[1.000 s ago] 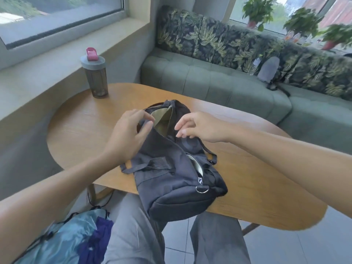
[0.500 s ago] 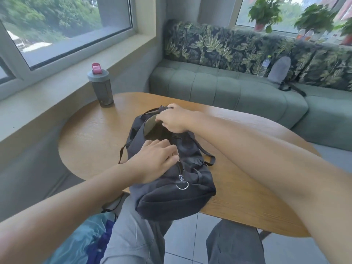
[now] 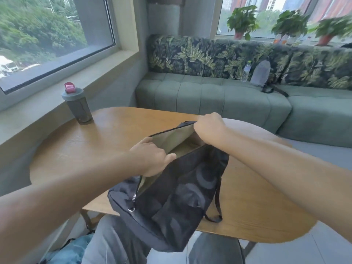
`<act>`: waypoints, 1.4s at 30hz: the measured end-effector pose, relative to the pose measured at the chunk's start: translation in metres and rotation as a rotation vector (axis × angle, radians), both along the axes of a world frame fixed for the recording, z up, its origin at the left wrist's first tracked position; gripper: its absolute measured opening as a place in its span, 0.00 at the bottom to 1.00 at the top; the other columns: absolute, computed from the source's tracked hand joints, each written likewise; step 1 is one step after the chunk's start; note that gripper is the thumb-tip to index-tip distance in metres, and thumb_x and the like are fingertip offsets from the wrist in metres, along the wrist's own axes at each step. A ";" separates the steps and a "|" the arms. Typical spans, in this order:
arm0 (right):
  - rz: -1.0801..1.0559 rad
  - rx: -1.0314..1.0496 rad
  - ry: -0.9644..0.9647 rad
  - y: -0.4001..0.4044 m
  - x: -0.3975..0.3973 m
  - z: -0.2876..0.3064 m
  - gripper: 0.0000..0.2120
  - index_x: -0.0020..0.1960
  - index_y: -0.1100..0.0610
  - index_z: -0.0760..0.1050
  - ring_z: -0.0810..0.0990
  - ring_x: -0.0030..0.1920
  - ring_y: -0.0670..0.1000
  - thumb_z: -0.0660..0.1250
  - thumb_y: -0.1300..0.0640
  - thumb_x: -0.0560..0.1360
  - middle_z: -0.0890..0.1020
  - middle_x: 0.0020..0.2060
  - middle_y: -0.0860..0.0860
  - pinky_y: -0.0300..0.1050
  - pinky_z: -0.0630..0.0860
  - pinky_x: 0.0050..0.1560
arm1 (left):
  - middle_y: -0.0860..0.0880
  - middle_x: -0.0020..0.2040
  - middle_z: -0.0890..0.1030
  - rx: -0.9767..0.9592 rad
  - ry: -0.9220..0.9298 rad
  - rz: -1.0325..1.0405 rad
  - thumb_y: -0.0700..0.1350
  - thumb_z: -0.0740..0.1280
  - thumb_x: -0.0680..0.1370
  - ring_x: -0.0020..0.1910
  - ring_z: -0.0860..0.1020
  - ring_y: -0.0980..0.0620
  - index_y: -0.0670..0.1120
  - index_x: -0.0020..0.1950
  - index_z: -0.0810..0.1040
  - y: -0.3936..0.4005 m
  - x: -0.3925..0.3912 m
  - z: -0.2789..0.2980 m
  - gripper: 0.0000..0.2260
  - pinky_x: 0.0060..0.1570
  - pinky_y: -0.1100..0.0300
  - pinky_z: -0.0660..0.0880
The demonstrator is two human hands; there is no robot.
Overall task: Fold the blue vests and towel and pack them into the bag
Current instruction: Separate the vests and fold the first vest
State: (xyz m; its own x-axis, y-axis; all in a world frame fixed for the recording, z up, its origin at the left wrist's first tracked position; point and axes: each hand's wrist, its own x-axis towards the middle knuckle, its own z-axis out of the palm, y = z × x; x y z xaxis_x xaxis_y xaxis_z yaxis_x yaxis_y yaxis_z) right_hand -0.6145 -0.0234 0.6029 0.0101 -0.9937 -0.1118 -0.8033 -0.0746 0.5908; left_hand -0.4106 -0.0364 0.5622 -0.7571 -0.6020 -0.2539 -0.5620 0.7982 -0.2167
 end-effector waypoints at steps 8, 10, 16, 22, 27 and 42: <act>-0.395 0.071 -0.131 0.111 -0.099 0.030 0.16 0.66 0.57 0.76 0.78 0.64 0.57 0.64 0.65 0.79 0.78 0.64 0.53 0.47 0.71 0.47 | 0.51 0.51 0.83 -0.229 -0.203 -0.093 0.56 0.50 0.85 0.62 0.77 0.50 0.53 0.50 0.77 -0.021 -0.114 0.041 0.18 0.79 0.50 0.47; -0.484 0.124 -0.169 0.132 -0.116 0.034 0.17 0.66 0.59 0.76 0.78 0.63 0.58 0.63 0.66 0.79 0.78 0.64 0.55 0.48 0.74 0.49 | 0.54 0.45 0.79 -0.281 -0.242 -0.088 0.60 0.54 0.83 0.66 0.73 0.51 0.54 0.46 0.76 -0.030 -0.140 0.043 0.16 0.78 0.44 0.41; -0.685 0.079 -0.450 0.186 -0.142 0.042 0.08 0.54 0.59 0.73 0.78 0.51 0.61 0.63 0.64 0.76 0.78 0.53 0.59 0.47 0.73 0.45 | 0.53 0.58 0.81 -0.334 -0.184 -0.289 0.70 0.61 0.76 0.72 0.68 0.51 0.53 0.63 0.80 -0.050 -0.233 0.059 0.26 0.79 0.42 0.45; -0.851 -0.131 -0.621 0.226 -0.131 0.033 0.12 0.40 0.56 0.65 0.73 0.35 0.53 0.68 0.58 0.76 0.73 0.37 0.52 0.41 0.63 0.29 | 0.52 0.68 0.75 -0.261 -0.033 -0.474 0.64 0.71 0.72 0.77 0.61 0.48 0.52 0.73 0.72 -0.046 -0.298 0.067 0.33 0.78 0.41 0.39; -0.822 -0.117 -0.533 0.243 -0.109 0.008 0.10 0.58 0.63 0.71 0.79 0.46 0.57 0.68 0.64 0.78 0.73 0.44 0.54 0.44 0.70 0.38 | 0.53 0.71 0.72 -0.232 0.014 -0.627 0.55 0.76 0.69 0.77 0.58 0.48 0.51 0.73 0.70 -0.015 -0.319 0.022 0.34 0.76 0.50 0.49; -0.881 -0.016 -0.341 0.266 -0.140 -0.007 0.42 0.71 0.59 0.65 0.70 0.66 0.62 0.52 0.25 0.75 0.68 0.68 0.61 0.57 0.65 0.68 | 0.49 0.74 0.68 -0.248 -0.319 -0.561 0.51 0.74 0.72 0.77 0.62 0.48 0.50 0.76 0.66 -0.008 -0.327 0.042 0.34 0.67 0.51 0.71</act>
